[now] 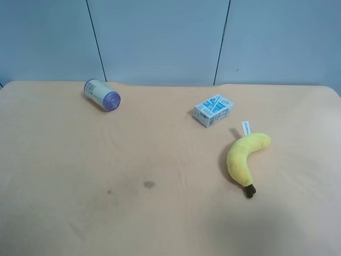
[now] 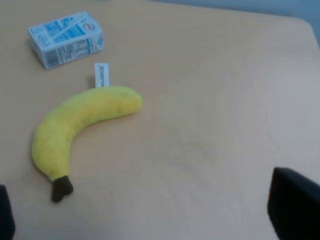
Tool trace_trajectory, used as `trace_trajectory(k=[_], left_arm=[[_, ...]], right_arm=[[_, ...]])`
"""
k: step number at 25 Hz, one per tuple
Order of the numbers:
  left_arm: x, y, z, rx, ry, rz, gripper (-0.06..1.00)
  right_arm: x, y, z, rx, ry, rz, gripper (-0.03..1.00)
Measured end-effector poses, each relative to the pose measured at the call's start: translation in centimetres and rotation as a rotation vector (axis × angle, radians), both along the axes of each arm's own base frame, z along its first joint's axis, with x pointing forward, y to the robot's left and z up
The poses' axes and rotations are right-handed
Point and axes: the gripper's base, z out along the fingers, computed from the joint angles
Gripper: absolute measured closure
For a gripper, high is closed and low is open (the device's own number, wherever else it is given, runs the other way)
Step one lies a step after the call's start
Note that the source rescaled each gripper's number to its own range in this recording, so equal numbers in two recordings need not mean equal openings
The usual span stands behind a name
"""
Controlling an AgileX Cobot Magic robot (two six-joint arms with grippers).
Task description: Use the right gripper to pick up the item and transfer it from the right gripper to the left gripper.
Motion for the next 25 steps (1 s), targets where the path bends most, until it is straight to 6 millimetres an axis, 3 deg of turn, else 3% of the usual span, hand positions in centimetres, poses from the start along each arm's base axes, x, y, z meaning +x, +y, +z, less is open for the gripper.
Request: trace_trajectory(k=[15,18,25], left_arm=[[0.0,0.0,0.0,0.0,0.0,0.0,-0.05],[0.0,0.0,0.0,0.0,0.0,0.0,-0.05],[0.0,0.0,0.0,0.0,0.0,0.0,-0.05]], right_arm=[[0.2,0.5,0.1,0.077,0.017,0.02,-0.03],[1.7,0.4,0.6,0.128,0.141,-0.042,-0.03],[8.4,0.5,1.2,0.128,0.478,-0.115,-0.03]])
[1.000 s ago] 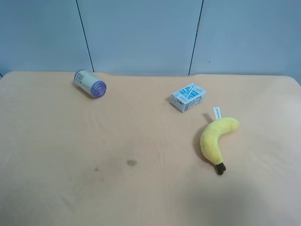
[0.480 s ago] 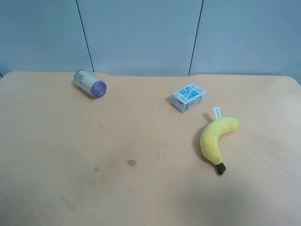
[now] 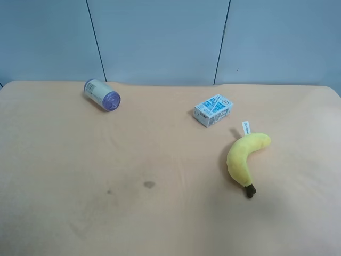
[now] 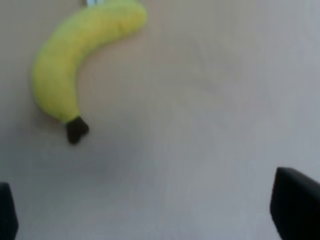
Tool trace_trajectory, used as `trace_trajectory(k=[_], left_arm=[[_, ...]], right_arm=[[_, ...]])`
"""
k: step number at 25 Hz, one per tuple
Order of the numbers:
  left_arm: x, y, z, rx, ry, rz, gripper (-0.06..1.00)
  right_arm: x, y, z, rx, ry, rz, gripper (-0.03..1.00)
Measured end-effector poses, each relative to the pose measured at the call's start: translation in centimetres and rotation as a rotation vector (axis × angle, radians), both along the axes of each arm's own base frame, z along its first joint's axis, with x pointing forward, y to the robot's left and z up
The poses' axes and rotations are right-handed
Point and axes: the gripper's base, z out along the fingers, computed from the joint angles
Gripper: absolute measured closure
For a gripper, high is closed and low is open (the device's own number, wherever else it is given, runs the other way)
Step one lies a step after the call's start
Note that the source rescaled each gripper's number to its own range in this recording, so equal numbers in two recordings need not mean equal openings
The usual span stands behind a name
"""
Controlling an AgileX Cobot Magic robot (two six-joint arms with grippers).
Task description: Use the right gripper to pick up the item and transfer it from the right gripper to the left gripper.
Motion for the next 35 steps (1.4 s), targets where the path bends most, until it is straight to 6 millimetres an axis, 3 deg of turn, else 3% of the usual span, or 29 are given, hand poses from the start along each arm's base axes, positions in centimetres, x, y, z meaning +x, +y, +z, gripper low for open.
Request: trace_trajectory(k=[8,13,18,24,35], left_arm=[[0.0,0.0,0.0,0.0,0.0,0.0,-0.05],[0.0,0.0,0.0,0.0,0.0,0.0,-0.05],[0.0,0.0,0.0,0.0,0.0,0.0,-0.05],[0.0,0.0,0.0,0.0,0.0,0.0,-0.05],[0.0,0.0,0.0,0.0,0.0,0.0,-0.05]], right_arm=[[8.7,1.1,-2.6,0.017,0.271,0.086,-0.03],[12.1,1.7,-5.9,0.029,0.4,0.123,-0.03],[13.6,4.3,-7.9,0.004,0.411,0.227,-0.03],[15.1,6.6,-10.3,0.011,0.41,0.226,-0.03],[17.6,7.3,-15.1,0.015,0.423,0.179,-0.03]])
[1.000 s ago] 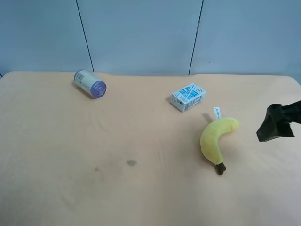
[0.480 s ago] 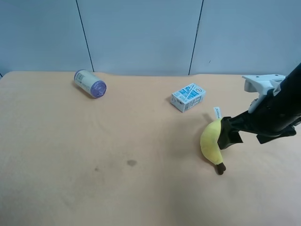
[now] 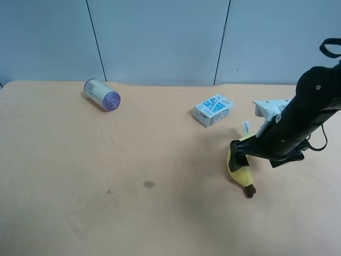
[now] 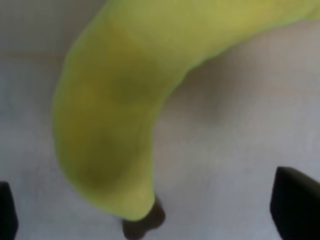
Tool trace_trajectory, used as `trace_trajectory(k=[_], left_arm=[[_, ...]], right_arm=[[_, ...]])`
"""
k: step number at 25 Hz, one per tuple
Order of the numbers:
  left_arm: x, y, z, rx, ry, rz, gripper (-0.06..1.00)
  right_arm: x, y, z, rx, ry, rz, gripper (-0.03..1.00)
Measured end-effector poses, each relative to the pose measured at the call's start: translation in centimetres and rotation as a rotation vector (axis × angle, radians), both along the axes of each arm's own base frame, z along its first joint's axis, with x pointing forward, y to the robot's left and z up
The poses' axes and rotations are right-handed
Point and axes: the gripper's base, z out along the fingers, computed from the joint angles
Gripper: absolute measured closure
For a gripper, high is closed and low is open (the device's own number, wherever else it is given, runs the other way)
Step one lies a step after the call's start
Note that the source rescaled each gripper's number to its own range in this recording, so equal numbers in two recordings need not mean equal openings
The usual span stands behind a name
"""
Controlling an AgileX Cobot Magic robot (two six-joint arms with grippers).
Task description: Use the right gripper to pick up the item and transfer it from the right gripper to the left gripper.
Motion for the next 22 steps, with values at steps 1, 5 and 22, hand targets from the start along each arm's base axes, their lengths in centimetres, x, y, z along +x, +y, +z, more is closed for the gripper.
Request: trace_trajectory(k=[1,5,22], left_arm=[[0.0,0.0,0.0,0.0,0.0,0.0,-0.05],[0.0,0.0,0.0,0.0,0.0,0.0,-0.05],[0.0,0.0,0.0,0.0,0.0,0.0,-0.05]], right_arm=[[0.2,0.0,-0.3,-0.001,0.0,-0.002,-0.03],[0.5,0.1,-1.6,-0.008,0.013,-0.008,-0.03],[0.7,0.3,-2.5,0.001,0.027,-0.03,0.69]])
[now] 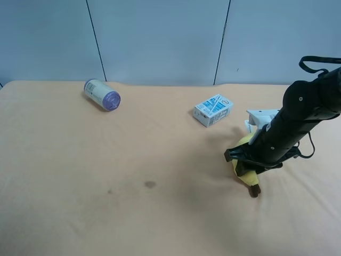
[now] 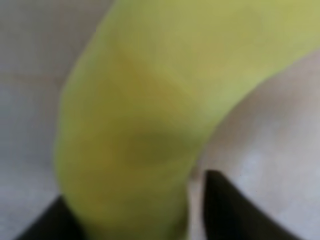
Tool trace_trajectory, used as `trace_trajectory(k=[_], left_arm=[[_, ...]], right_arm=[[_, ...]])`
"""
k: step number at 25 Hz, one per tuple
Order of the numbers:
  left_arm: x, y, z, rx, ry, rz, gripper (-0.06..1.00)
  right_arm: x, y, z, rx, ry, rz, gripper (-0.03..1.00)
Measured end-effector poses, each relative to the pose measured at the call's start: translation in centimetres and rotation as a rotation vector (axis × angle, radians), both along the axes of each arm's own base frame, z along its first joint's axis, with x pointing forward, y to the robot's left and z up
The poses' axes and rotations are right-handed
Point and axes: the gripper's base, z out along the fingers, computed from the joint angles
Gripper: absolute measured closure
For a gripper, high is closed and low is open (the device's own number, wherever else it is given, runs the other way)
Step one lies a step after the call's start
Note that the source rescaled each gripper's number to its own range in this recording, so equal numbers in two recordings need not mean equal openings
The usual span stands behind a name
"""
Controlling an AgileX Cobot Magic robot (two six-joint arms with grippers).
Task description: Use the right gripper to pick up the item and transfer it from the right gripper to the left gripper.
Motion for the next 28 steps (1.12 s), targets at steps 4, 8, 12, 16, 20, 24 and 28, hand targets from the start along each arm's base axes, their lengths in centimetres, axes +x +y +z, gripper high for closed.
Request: trace_trajectory(k=[4,8,12,16,20,24,28], left_arm=[[0.0,0.0,0.0,0.0,0.0,0.0,-0.05],[0.0,0.0,0.0,0.0,0.0,0.0,-0.05],[0.0,0.0,0.0,0.0,0.0,0.0,-0.06],[0.0,0.0,0.0,0.0,0.0,0.0,-0.06],[0.0,0.0,0.0,0.0,0.0,0.0,-0.06],[0.0,0.0,0.0,0.001,0.0,0.001,-0.06],[0.0,0.0,0.0,0.001,0.0,0.001,-0.06]], right_arm=[[0.0,0.1,0.0,0.01,0.001,-0.013,0.96],[0.7,0.5,1.0,0.016,0.038,0.0,0.96],[1.8,1.1,3.3,0.022,0.083,0.085,0.96],[2.2,1.4,6.3,0.029,0.093,0.178,0.96],[2.0,1.5,8.9,0.045,0.082,0.223,0.96],[1.1,3.0,10.4,0.051,0.044,0.319,0.96],[-0.6,6.1,11.1,0.048,0.044,0.471,0.96]])
